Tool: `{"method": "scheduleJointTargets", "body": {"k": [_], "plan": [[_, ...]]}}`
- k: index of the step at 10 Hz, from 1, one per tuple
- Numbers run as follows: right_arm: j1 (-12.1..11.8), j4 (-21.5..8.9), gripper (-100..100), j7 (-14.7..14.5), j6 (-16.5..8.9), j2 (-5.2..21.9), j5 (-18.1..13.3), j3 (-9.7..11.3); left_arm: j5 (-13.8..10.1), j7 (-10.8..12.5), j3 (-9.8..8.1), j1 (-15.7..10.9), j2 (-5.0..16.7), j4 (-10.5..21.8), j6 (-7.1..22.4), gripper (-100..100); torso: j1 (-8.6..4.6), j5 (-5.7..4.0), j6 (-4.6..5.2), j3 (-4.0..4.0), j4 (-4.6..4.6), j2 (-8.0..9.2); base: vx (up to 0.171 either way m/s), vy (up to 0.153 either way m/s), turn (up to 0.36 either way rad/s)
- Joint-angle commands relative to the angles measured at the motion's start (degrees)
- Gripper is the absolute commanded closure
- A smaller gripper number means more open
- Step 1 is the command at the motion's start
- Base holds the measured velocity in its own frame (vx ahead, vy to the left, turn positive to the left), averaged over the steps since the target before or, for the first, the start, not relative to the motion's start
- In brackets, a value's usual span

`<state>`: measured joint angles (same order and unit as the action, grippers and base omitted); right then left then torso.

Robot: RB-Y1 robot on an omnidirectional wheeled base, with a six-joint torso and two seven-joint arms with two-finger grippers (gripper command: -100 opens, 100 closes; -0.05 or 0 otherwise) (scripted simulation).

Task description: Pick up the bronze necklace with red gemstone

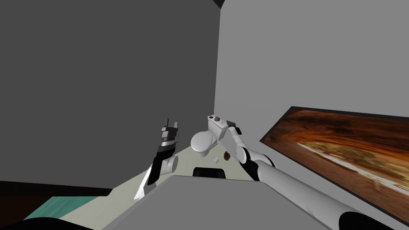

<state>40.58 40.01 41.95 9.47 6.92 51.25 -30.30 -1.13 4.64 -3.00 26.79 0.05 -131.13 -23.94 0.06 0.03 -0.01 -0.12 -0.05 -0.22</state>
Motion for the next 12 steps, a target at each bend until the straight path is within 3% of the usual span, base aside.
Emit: {"method": "scheduleJointTargets", "body": {"k": [1,4,7,9,10,11,12], "plan": [[1.01,-2.51,-100,2.23,-1.08,-1.44,1.60,-0.95,0.00,0.00,0.00,0.00,0.00,0.00,0.00,0,0.00,0.00,0.00,0.00,0.00,0.00,0.066,0.029,-0.040],[1.66,-3.95,-100,3.30,-1.68,-2.63,2.50,-1.66,0.00,0.00,0.00,0.00,0.00,0.00,0.00,0,0.01,0.00,0.00,-0.05,-0.02,-0.08,0.049,0.014,-0.014],[2.55,-6.77,-100,5.32,-2.79,-6.22,4.20,-3.13,0.00,0.00,0.00,0.00,0.00,0.00,0.00,0,-0.06,-0.01,0.01,-0.06,-0.02,-0.11,0.066,-0.007,-0.022],[2.55,-6.77,-100,5.32,-2.79,-6.22,4.20,-3.13,0.00,0.00,0.00,0.00,0.00,0.00,0.00,0,-0.09,-0.02,0.01,-0.08,-0.03,-0.12,0.044,-0.003,0.000],[2.62,-7.50,-100,6.78,-2.04,-5.76,4.21,-1.84,0.00,0.00,0.00,0.00,0.00,0.00,0.00,0,-0.08,-0.01,0.02,-0.01,-0.01,0.00,0.006,0.000,0.001],[2.61,-7.41,0,6.48,-2.19,-5.82,4.21,-1.99,0.00,0.00,0.00,-0.01,0.00,0.00,0.00,0,-0.08,-0.01,0.02,0.04,0.01,0.08,0.000,0.000,0.000],[1.47,-5.17,-100,5.48,-4.77,-6.29,4.23,-2.49,0.00,0.00,0.00,-0.01,0.00,0.00,0.00,0,-0.08,-0.01,0.02,0.06,0.02,0.12,0.062,0.056,-0.157]]}}
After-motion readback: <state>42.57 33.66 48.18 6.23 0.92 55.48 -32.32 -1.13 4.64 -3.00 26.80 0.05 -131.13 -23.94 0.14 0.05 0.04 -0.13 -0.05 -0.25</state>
